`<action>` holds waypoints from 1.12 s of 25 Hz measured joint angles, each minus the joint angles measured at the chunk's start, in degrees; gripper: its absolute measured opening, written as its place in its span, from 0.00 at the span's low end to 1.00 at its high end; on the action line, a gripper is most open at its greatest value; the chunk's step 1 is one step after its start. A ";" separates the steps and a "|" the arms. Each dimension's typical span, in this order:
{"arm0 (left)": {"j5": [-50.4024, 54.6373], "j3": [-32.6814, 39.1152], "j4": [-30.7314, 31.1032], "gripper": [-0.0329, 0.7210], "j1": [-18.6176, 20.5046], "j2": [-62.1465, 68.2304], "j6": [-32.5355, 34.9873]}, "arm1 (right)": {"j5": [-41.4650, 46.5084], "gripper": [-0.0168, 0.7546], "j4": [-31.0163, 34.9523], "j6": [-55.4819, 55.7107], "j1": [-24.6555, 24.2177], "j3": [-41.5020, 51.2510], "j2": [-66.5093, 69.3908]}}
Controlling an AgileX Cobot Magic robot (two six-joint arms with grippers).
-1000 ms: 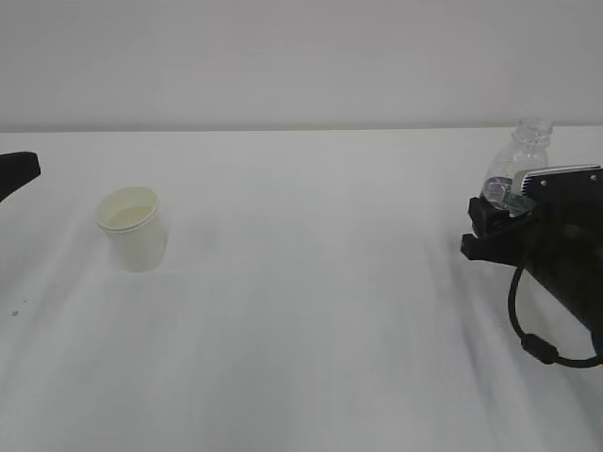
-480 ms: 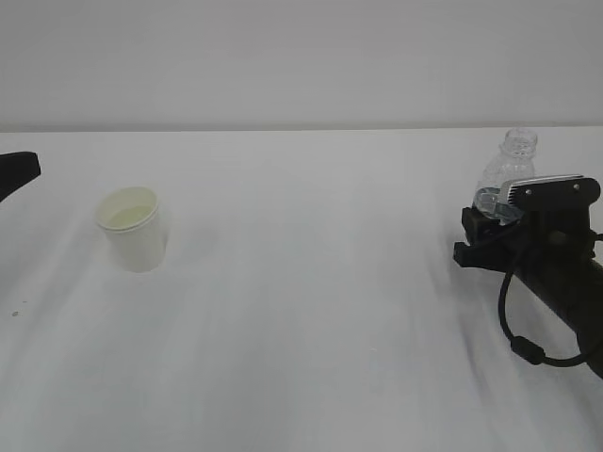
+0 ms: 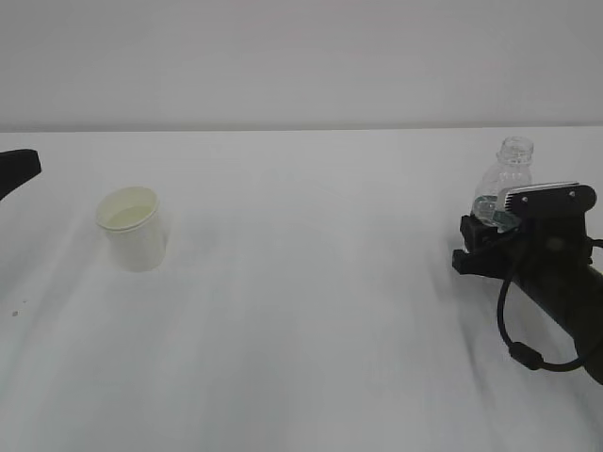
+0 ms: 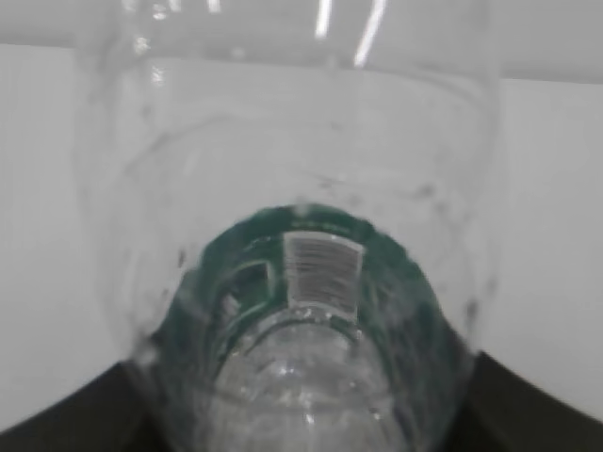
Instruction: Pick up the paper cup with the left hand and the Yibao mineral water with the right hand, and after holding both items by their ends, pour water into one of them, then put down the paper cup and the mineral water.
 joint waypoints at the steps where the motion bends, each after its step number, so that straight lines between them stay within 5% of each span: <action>1: 0.00 0.00 0.00 0.74 0.00 0.00 0.00 | 0.00 0.57 0.00 0.00 0.00 0.00 0.00; 8: 0.00 0.00 0.00 0.74 0.00 0.00 0.00 | 0.00 0.58 0.00 0.00 0.00 0.00 0.13; 16: -0.59 0.00 0.00 0.73 0.00 0.00 0.00 | -0.52 0.86 -0.10 0.61 0.00 0.00 0.13; 28: -0.62 0.00 0.00 0.70 0.00 0.00 0.00 | -0.86 0.88 -0.10 0.75 0.00 -0.12 0.13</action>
